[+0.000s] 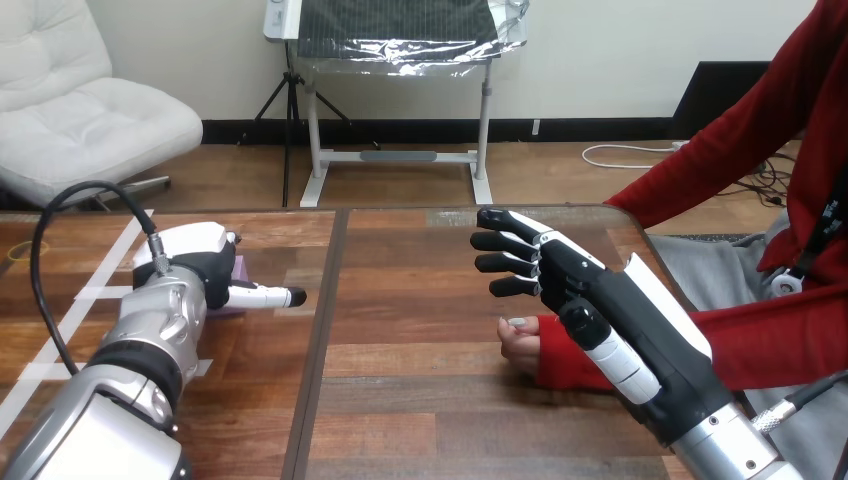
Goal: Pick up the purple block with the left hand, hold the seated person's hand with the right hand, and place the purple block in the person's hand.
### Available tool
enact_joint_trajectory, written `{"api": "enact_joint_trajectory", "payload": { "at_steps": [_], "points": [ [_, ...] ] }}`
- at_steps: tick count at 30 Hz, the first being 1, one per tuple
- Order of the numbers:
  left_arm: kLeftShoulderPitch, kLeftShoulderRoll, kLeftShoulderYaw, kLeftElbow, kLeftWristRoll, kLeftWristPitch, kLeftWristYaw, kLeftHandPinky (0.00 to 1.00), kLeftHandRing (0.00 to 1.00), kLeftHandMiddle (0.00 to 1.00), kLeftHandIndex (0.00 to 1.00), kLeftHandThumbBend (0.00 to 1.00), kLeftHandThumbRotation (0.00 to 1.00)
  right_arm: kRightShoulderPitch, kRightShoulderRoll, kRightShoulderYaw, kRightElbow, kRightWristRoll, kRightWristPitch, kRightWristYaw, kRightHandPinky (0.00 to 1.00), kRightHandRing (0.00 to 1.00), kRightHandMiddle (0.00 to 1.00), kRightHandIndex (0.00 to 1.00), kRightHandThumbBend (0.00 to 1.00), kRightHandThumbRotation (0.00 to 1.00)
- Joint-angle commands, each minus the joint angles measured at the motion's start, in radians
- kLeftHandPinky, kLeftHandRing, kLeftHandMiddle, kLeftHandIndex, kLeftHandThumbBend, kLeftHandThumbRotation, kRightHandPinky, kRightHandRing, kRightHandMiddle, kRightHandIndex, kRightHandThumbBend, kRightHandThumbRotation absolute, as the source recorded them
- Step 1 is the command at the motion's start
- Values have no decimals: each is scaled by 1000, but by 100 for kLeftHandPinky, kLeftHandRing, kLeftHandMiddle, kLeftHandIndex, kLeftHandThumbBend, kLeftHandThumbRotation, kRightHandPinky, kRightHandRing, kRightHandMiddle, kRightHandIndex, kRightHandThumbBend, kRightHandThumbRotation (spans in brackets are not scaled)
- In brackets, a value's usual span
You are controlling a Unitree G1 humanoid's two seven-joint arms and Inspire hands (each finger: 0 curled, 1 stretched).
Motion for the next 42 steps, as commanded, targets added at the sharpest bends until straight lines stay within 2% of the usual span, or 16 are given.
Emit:
{"api": "enact_joint_trajectory", "payload": {
  "at_steps": [1, 10, 22, 28, 29, 31, 36, 42],
  "points": [
    [-34, -2, -9, -1, 10, 5, -1, 95, 98, 100, 98, 71, 82, -43, -10, -14, -23, 19, -23, 6, 79, 84, 87, 90, 100, 100],
    [-38, -2, -12, 0, 10, 13, -27, 93, 97, 98, 96, 70, 84, -43, -7, -13, -24, 20, -20, 4, 79, 84, 87, 90, 99, 100],
    [-37, -2, -9, -3, 7, 14, -26, 86, 92, 94, 92, 69, 83, -42, -8, -13, -26, 16, -16, 2, 79, 84, 86, 90, 99, 100],
    [-40, -2, -16, -2, 14, 21, -27, 74, 85, 89, 91, 71, 83, -41, -9, -13, -32, 20, -10, 4, 78, 84, 87, 90, 99, 100],
    [-40, -2, -17, -2, 15, 21, -27, 68, 81, 86, 90, 71, 83, -41, -9, -13, -33, 20, -9, 5, 78, 84, 87, 90, 99, 100],
    [-40, -2, -20, -2, 17, 21, -27, 63, 78, 84, 90, 72, 84, -41, -9, -12, -32, 19, -11, 4, 79, 84, 87, 90, 99, 100],
    [-42, -2, -20, 1, 19, 23, -32, 46, 63, 73, 89, 73, 85, -42, -9, -13, -30, 14, -13, 1, 79, 84, 87, 90, 99, 100],
    [-46, -1, -17, 0, 19, 22, -44, 45, 65, 74, 88, 72, 85, -41, -7, -13, -32, 10, -13, -2, 79, 84, 87, 90, 100, 100]
  ]
}}
